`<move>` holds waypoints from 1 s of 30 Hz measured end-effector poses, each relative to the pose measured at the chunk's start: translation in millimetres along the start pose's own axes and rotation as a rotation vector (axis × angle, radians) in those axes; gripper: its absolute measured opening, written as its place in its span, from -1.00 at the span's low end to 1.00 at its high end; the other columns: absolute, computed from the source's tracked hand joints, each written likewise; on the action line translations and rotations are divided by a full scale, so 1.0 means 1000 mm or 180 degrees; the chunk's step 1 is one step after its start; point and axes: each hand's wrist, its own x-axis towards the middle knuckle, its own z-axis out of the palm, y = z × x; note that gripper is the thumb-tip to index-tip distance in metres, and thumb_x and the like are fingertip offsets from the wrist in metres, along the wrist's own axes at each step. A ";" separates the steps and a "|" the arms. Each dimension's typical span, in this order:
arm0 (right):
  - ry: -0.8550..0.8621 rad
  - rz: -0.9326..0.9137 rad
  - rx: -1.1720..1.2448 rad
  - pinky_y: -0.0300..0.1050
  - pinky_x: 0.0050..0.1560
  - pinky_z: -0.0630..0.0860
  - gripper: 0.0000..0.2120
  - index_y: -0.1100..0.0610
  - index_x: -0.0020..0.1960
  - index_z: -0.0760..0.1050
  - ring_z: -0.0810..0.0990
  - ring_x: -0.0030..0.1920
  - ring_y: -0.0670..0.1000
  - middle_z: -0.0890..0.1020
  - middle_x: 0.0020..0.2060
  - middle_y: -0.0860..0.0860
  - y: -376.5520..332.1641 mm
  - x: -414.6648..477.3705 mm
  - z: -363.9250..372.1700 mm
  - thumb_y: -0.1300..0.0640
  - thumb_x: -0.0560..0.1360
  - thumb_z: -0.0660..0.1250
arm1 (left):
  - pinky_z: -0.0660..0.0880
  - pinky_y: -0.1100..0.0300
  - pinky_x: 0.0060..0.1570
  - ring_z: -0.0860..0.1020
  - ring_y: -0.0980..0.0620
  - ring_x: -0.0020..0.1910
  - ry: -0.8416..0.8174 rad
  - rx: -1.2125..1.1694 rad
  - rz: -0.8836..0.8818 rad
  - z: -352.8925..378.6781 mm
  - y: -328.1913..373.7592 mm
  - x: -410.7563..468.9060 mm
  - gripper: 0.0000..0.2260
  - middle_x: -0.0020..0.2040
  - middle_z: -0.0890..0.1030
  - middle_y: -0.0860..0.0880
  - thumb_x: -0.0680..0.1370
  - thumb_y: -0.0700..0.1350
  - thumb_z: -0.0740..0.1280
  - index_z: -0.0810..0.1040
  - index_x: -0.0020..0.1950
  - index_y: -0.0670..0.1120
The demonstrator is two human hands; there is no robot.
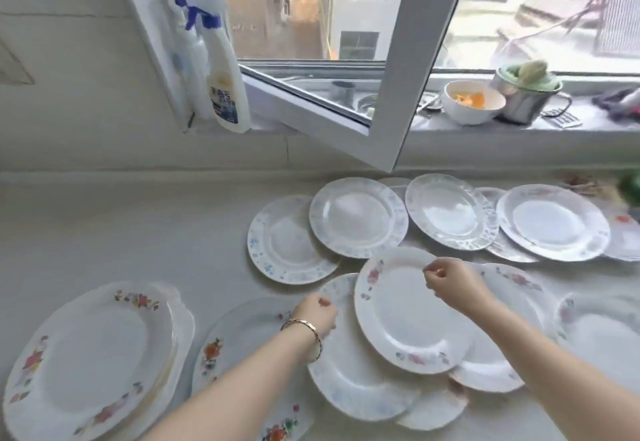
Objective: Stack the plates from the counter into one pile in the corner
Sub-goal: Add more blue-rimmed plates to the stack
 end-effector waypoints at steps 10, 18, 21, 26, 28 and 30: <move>-0.0138 0.0530 0.0294 -0.11 -0.06 0.49 -0.86 -0.01 -0.19 0.48 0.61 -0.07 0.05 0.60 -0.19 -0.03 0.088 -0.001 -0.020 0.17 0.48 0.20 | 0.55 -0.11 0.13 0.62 -0.22 0.06 0.0007 -0.0364 -0.0550 0.086 -0.003 0.034 -0.59 -0.04 0.62 -0.22 0.23 -0.17 0.36 0.56 0.05 -0.27; -0.0144 0.0615 0.0267 -0.12 -0.08 0.49 -0.86 0.02 -0.05 0.51 0.61 -0.04 0.04 0.63 -0.08 0.01 0.101 0.005 -0.018 0.14 0.49 0.19 | 0.52 -0.27 0.07 0.58 -0.21 -0.07 -0.0087 -0.0709 -0.0563 0.091 0.004 0.014 -0.87 -0.18 0.58 -0.17 0.54 -0.31 0.25 0.49 -0.19 -0.17; 0.0076 0.0676 0.0239 -0.09 -0.08 0.51 -0.78 0.03 0.05 0.55 0.63 -0.08 0.06 0.65 -0.10 0.01 0.101 0.007 -0.020 0.12 0.48 0.19 | 0.53 -0.24 0.07 0.57 -0.17 -0.14 -0.0116 -0.0923 -0.0527 0.091 0.001 0.011 -0.85 -0.25 0.56 -0.14 0.54 -0.34 0.23 0.49 -0.20 -0.20; 0.0270 0.0718 0.0410 -0.06 -0.02 0.48 -0.75 0.09 0.11 0.54 0.59 -0.01 0.09 0.61 -0.07 0.03 0.091 0.011 -0.024 0.14 0.48 0.19 | 0.55 -0.02 -0.15 0.54 -0.05 -0.29 -0.0204 -0.1441 -0.0458 0.080 -0.003 0.008 -0.80 -0.25 0.55 -0.11 0.56 -0.35 0.20 0.46 -0.23 -0.16; 0.0372 0.0738 0.0468 -0.10 -0.05 0.45 -0.74 0.08 0.10 0.54 0.57 0.01 0.09 0.62 -0.04 0.04 0.085 0.013 -0.022 0.15 0.47 0.19 | 0.57 0.07 -0.26 0.54 -0.03 -0.29 -0.0121 -0.1529 -0.0336 0.069 -0.002 0.006 -0.83 -0.24 0.55 -0.10 0.57 -0.34 0.20 0.47 -0.19 -0.17; 0.0570 0.0708 0.0574 -0.12 -0.12 0.42 -0.75 0.09 0.10 0.54 0.59 -0.01 0.10 0.64 -0.04 0.06 0.078 0.013 -0.019 0.15 0.47 0.18 | 0.58 0.16 -0.43 0.53 -0.03 -0.29 -0.0043 -0.1702 -0.0281 0.053 0.001 0.003 -0.82 -0.24 0.54 -0.10 0.57 -0.35 0.18 0.46 -0.19 -0.17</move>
